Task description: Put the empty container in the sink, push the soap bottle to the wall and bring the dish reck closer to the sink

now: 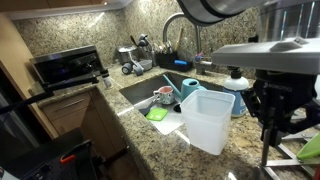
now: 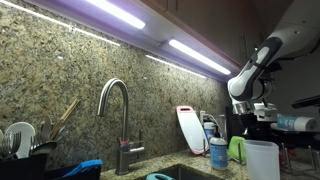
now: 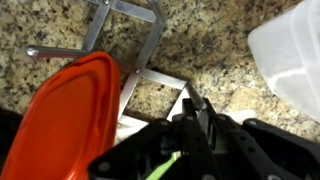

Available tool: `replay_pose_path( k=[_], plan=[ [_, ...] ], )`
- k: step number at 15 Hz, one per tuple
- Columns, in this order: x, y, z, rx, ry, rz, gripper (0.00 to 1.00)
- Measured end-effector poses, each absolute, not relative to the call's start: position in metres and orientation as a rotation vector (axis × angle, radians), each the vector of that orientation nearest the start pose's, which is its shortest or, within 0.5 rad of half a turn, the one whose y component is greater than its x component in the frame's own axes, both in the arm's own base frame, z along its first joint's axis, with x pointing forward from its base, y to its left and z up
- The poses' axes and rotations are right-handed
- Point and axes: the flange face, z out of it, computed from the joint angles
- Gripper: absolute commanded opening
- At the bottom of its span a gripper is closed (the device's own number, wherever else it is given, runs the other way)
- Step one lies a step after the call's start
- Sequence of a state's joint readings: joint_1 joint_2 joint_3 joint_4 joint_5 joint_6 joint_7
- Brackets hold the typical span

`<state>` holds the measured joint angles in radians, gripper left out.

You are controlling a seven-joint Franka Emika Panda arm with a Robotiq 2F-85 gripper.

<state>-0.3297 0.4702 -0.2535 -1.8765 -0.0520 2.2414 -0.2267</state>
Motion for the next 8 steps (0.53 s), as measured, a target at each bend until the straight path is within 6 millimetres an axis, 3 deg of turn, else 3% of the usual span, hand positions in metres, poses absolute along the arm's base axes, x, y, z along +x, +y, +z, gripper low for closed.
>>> replay_pose_path(
  k=[8],
  plan=[
    [0.5239,-0.3432,0.2618,-3.023,0.649,0.198,0.03]
  ],
)
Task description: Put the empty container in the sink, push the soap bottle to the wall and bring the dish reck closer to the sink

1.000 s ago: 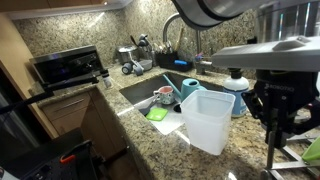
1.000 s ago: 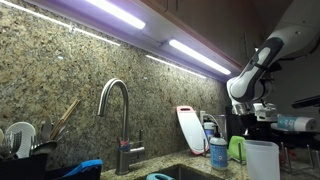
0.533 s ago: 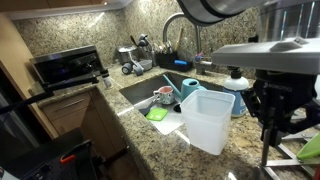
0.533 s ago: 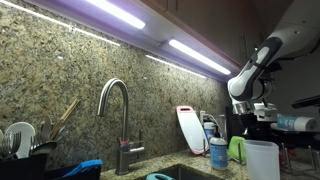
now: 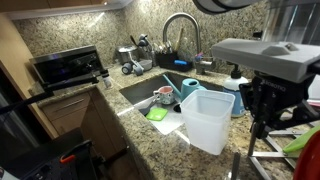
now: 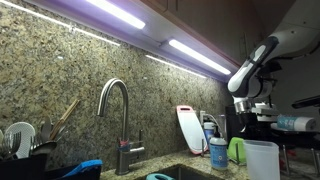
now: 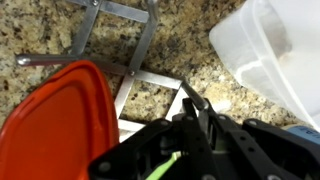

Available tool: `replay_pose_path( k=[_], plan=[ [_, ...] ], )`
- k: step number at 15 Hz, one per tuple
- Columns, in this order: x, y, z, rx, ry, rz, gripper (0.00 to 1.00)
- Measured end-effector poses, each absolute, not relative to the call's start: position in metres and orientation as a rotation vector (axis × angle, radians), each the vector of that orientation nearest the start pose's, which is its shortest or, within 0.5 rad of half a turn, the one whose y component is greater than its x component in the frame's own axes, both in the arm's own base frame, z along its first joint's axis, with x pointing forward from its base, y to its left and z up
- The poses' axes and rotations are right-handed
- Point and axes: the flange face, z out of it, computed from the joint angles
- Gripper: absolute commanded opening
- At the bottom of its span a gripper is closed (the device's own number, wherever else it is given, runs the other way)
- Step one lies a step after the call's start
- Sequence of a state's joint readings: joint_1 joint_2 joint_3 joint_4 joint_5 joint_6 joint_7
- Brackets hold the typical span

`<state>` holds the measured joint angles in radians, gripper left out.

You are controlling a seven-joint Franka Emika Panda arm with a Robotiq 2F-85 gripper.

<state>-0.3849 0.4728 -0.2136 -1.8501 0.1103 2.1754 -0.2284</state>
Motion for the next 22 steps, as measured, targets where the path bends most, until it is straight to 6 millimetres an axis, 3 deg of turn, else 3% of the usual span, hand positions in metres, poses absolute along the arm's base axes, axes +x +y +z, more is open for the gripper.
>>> replay_pose_path(
  k=[6,7,12,13,22],
  plan=[
    [0.5238,-0.3436,0.2607,-3.006,0.666,0.193,0.03],
    [0.5242,-0.3428,0.2607,-3.008,0.662,0.194,0.11],
    [0.5254,-0.3407,0.2606,-3.014,0.652,0.197,0.11],
    [0.5254,-0.3407,0.2606,-3.014,0.652,0.197,0.03],
    [0.5261,-0.3395,0.2604,-3.023,0.640,0.202,0.03]
  ],
)
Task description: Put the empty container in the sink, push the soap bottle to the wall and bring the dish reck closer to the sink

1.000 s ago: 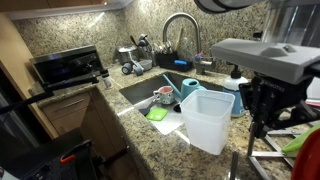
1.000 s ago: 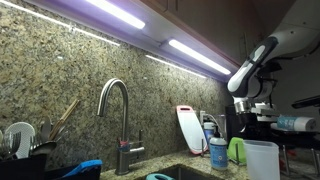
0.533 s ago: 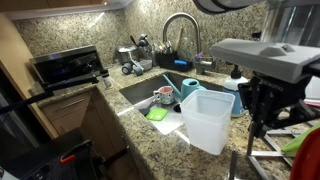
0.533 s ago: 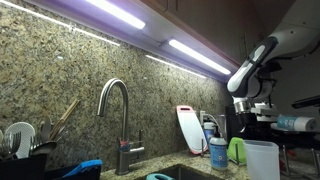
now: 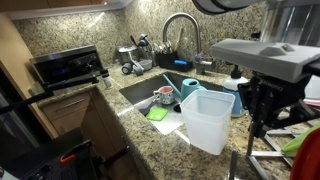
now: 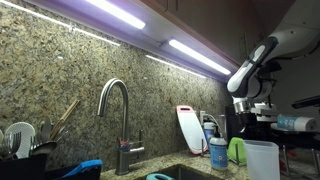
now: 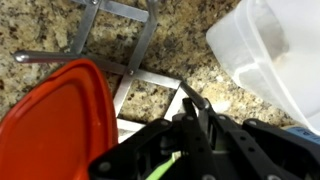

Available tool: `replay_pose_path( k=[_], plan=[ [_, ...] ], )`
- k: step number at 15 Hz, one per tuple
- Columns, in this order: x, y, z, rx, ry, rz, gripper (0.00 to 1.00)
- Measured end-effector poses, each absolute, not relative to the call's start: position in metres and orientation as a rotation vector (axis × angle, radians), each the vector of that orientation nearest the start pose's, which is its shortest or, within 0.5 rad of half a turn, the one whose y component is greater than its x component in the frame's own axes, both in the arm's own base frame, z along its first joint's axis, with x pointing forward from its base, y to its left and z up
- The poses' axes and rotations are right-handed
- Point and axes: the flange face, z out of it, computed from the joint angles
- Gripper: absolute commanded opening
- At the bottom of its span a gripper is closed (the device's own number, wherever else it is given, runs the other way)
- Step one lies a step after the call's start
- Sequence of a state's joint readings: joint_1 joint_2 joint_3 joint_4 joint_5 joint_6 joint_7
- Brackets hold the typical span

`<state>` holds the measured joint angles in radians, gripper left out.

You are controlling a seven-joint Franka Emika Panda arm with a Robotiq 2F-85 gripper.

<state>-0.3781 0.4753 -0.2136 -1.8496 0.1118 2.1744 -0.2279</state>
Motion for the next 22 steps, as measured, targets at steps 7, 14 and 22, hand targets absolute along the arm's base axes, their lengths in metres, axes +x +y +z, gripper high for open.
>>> replay_pose_path(
  k=[7,14,22],
  plan=[
    [0.535,-0.313,0.248,-3.076,0.548,0.187,0.03],
    [0.539,-0.284,0.230,-3.089,0.481,0.184,0.44],
    [0.538,-0.275,0.227,-3.163,0.473,0.083,0.99]
  ],
)
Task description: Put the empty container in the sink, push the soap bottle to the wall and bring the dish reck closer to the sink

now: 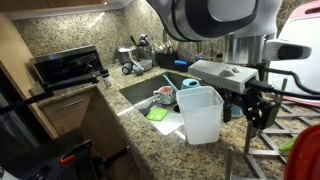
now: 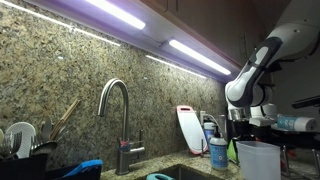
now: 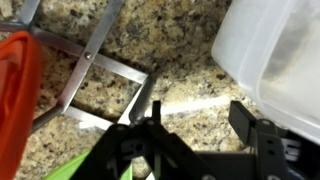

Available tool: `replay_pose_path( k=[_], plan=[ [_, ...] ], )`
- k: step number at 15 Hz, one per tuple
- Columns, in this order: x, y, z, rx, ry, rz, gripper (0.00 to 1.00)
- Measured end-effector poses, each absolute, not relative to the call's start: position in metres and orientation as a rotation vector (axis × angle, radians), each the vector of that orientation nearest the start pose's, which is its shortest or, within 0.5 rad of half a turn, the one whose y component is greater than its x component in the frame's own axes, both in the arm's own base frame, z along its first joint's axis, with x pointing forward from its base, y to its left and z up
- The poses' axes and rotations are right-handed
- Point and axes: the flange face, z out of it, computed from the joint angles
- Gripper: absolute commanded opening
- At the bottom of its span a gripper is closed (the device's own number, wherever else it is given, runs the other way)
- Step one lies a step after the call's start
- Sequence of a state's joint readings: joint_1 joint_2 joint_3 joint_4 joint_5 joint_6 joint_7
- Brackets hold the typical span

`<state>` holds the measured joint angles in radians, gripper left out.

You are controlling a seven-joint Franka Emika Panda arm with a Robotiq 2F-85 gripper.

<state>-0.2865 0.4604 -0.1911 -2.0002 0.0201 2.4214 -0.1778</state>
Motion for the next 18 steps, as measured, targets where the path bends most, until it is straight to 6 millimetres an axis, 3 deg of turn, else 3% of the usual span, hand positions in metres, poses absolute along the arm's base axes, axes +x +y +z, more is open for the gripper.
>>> replay_pose_path(
  k=[13,18],
  plan=[
    [0.515,-0.273,0.264,-3.207,0.487,-0.034,1.00],
    [0.504,-0.282,0.275,-3.204,0.526,-0.052,1.00]
  ],
)
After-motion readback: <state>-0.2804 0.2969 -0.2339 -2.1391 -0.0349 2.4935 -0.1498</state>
